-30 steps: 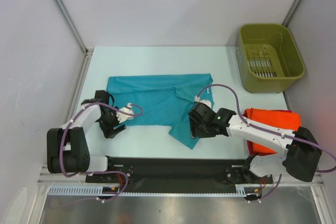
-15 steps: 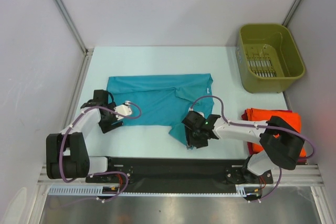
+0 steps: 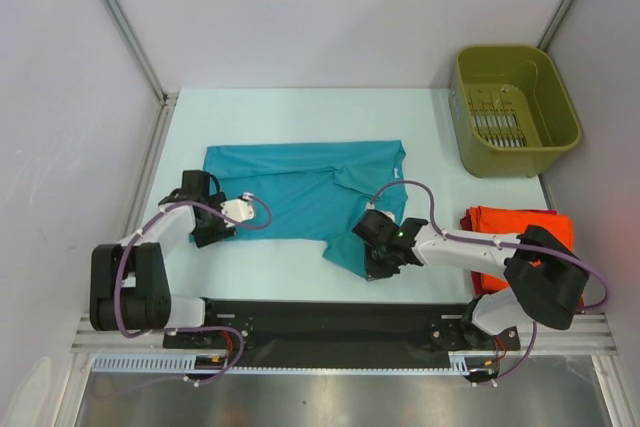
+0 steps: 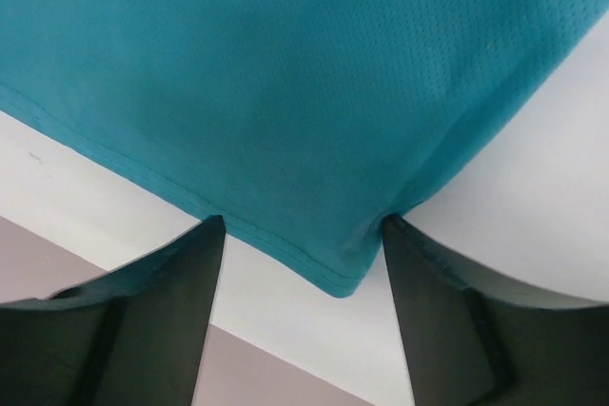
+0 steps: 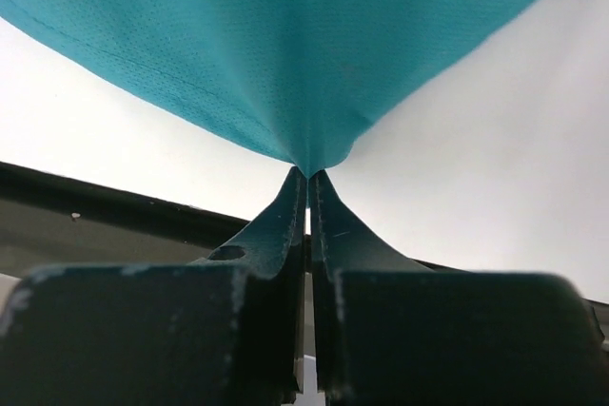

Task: Fold and stack the t-shirts
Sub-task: Fold the tshirt

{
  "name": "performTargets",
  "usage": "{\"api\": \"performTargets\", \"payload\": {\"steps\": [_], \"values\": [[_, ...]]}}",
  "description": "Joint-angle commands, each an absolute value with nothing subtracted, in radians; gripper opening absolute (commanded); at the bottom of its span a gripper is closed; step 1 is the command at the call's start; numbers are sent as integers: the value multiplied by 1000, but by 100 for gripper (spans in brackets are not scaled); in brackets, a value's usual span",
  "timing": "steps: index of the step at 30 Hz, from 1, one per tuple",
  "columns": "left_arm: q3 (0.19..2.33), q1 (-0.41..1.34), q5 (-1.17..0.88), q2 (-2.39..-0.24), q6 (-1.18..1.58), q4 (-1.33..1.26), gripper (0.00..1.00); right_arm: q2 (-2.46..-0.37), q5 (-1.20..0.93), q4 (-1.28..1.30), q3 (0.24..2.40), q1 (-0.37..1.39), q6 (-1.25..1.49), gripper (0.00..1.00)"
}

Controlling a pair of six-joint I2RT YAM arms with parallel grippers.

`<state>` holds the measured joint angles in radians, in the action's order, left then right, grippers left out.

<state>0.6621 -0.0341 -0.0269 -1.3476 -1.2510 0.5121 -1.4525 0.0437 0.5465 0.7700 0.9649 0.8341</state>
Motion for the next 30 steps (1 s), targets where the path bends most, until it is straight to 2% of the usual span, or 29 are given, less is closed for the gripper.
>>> {"api": "performTargets", "payload": {"steps": [1,3,4,6,7,9,10,15,20,24,30], "values": [[629,-25,-3,-1411,-1310,454,68,-1388,74,565,738,940,850,0],[626,-28,26,-1428,-1310,456,60,-1370,77,564,730,930,853,0],[624,-28,28,-1433,-1301,450,50,-1355,78,569,729,927,850,0],[641,-28,25,-1439,-1279,454,36,-1335,80,578,730,910,842,0],[656,-28,8,-1437,-1252,477,20,-1312,77,592,732,902,841,0],[719,-28,-40,-1425,-1218,561,3,-1286,75,607,742,888,827,0],[739,-29,-63,-1417,-1197,584,0,-1270,78,623,750,871,821,0],[859,-28,-150,-1382,-1157,692,0,-1223,55,637,836,752,726,0],[1023,-28,-147,-1494,-1115,721,0,-1305,37,585,951,540,543,0],[1146,-35,-137,-1618,-1103,724,0,-1468,25,525,1100,424,414,0],[1328,-45,-114,-1791,-1078,703,0,-1779,-17,434,1379,345,272,0]]}}
